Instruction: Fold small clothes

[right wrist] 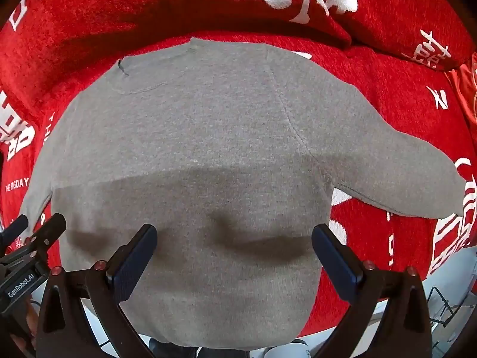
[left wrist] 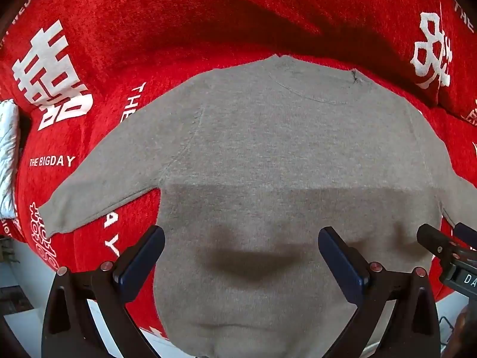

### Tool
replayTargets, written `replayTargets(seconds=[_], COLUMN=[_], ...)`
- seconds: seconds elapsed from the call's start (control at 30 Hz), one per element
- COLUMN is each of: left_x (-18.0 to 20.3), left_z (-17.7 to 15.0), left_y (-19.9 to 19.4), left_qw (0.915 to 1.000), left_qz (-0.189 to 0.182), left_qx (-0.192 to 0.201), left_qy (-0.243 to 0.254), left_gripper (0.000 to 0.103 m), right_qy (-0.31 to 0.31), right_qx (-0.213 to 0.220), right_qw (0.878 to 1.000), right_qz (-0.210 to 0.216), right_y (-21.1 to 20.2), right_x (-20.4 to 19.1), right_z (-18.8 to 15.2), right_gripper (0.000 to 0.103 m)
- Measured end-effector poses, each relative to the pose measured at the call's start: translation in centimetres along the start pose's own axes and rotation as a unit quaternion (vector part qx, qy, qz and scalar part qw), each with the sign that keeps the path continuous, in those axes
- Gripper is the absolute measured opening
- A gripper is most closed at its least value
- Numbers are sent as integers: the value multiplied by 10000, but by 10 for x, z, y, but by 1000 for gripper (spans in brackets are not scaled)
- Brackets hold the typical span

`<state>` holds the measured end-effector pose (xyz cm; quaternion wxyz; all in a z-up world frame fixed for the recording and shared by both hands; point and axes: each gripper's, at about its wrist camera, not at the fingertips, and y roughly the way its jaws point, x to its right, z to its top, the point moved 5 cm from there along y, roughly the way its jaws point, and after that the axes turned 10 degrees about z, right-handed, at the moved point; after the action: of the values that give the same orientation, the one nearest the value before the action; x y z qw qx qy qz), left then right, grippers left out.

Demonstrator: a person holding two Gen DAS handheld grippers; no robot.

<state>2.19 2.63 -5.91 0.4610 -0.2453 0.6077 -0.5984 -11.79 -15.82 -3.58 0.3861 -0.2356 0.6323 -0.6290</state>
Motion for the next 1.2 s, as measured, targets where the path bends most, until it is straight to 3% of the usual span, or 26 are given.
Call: replayTargets(seconds=[1.2], left_x=[-3], left_z=[-2], left_y=[2], left_qw=[10000], left_qz=[11], left_qx=[-54], left_qy=[-27], left_gripper=[103], right_qy=[-35], right_qx=[31], right_qw=[10000], right_qz=[51], right_y=[0], right_x=[-4], right_z=[3], right_gripper=[103])
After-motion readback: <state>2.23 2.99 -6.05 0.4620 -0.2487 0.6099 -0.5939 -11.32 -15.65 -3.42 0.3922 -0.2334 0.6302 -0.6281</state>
